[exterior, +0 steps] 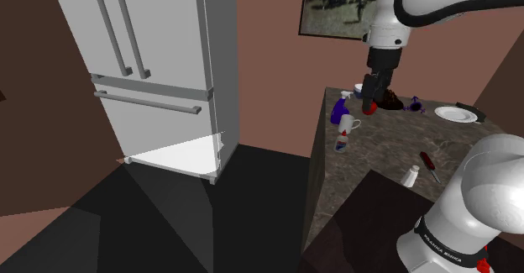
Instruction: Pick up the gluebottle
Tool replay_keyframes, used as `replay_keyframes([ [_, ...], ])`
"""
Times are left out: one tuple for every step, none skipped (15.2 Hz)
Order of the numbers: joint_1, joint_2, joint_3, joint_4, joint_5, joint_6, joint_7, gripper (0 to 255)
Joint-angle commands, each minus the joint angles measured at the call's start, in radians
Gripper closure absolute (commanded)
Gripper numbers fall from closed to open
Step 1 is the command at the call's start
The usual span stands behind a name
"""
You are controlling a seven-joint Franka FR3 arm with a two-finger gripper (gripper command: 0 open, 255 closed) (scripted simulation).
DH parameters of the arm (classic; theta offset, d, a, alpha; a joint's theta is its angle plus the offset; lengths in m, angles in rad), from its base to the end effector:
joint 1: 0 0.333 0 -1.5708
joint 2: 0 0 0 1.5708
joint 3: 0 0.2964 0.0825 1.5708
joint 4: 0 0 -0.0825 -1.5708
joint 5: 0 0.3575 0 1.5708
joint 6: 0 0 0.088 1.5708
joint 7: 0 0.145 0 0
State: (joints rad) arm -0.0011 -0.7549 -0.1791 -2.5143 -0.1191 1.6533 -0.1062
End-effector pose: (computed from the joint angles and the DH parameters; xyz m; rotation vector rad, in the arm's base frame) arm 0.2902 -0.0711 0.4615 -3.1191 0.0038 0.1739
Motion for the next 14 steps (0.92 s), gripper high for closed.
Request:
replay_keyframes([
  [-0.004, 0.015, -0.025, -0.047, -0.043, 0.064, -0.051, 0],
  [-0.007, 0.030, -0.039, -0.062, -0.065, 0.094, -0.076, 0],
  [-0.010, 0.046, -0.054, -0.076, -0.087, 0.126, -0.100, 0],
  [-0.013, 0.064, -0.069, -0.089, -0.108, 0.159, -0.124, 0],
  [-0.017, 0.085, -0.084, -0.100, -0.130, 0.192, -0.148, 0],
  [-0.020, 0.107, -0.099, -0.109, -0.151, 0.226, -0.171, 0],
  [-0.023, 0.131, -0.114, -0.117, -0.172, 0.261, -0.194, 0],
  [-0.026, 0.157, -0.130, -0.124, -0.193, 0.297, -0.216, 0],
  [-0.029, 0.185, -0.145, -0.128, -0.213, 0.334, -0.237, 0],
  [-0.032, 0.215, -0.161, -0.132, -0.233, 0.371, -0.258, 0],
  [-0.034, 0.246, -0.176, -0.133, -0.253, 0.409, -0.279, 0],
  [-0.037, 0.280, -0.191, -0.133, -0.271, 0.447, -0.300, 0],
  [-0.039, 0.315, -0.206, -0.131, -0.288, 0.486, -0.320, 0],
  [-0.041, 0.351, -0.221, -0.128, -0.304, 0.525, -0.340, 0],
])
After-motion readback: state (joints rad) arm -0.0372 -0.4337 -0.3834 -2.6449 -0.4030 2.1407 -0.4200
